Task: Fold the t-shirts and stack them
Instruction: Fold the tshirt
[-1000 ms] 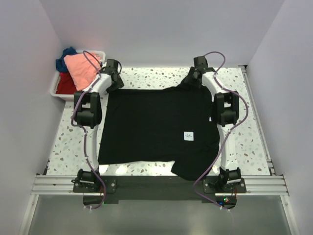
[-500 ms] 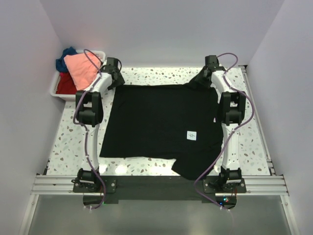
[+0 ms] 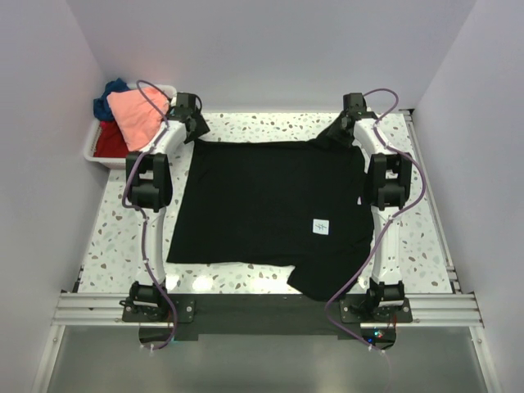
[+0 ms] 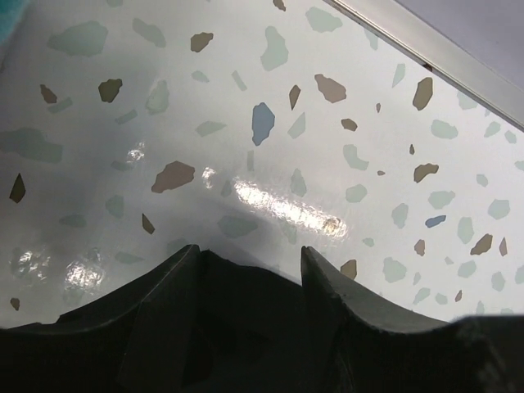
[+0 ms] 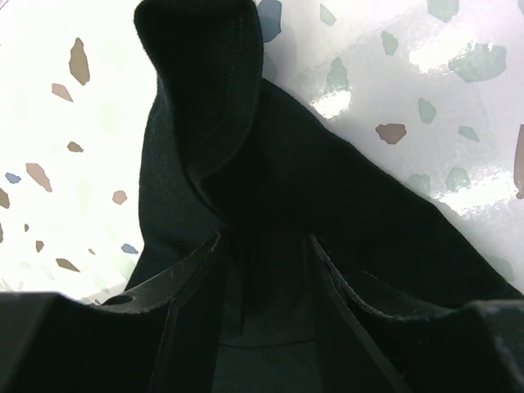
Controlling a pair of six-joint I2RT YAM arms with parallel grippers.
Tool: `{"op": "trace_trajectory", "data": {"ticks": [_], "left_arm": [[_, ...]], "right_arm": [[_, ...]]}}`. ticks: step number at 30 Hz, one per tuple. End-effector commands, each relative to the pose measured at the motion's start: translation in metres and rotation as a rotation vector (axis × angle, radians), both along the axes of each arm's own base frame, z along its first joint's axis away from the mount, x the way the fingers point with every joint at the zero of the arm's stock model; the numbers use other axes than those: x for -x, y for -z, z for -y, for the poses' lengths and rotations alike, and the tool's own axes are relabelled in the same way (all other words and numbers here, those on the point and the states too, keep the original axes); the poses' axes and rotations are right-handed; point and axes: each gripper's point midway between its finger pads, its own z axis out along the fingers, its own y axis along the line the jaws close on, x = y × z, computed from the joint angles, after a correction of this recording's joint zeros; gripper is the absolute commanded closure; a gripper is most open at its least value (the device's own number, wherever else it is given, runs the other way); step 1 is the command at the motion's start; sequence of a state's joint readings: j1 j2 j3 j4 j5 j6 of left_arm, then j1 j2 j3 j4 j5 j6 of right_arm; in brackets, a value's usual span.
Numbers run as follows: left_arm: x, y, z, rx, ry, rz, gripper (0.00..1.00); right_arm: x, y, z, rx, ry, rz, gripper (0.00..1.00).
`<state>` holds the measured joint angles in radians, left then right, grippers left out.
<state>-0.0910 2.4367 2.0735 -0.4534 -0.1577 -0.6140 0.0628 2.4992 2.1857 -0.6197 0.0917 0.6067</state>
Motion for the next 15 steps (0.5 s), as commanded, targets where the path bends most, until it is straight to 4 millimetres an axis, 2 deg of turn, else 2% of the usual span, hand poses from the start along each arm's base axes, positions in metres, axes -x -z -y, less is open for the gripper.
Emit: {"op": "trace_trajectory", "data": {"ticks": [1,10,15], "left_arm": [[-0.020,-0.025,0.000,0.046,-0.011,0.097,0.46],[-0.017,-0.013,0.000,0.044,-0.010,0.071,0.54],[-0.016,-0.010,0.002,0.043,0.000,0.061,0.75]], "right_arm": [[0.035,0.049,0.013,0.050,0.015,-0.162,0.54],[0.033,0.045,0.015,0.060,0.015,-0.156,0.54],[0.034,0.046,0.014,0.057,0.017,-0.159,0.54]]}}
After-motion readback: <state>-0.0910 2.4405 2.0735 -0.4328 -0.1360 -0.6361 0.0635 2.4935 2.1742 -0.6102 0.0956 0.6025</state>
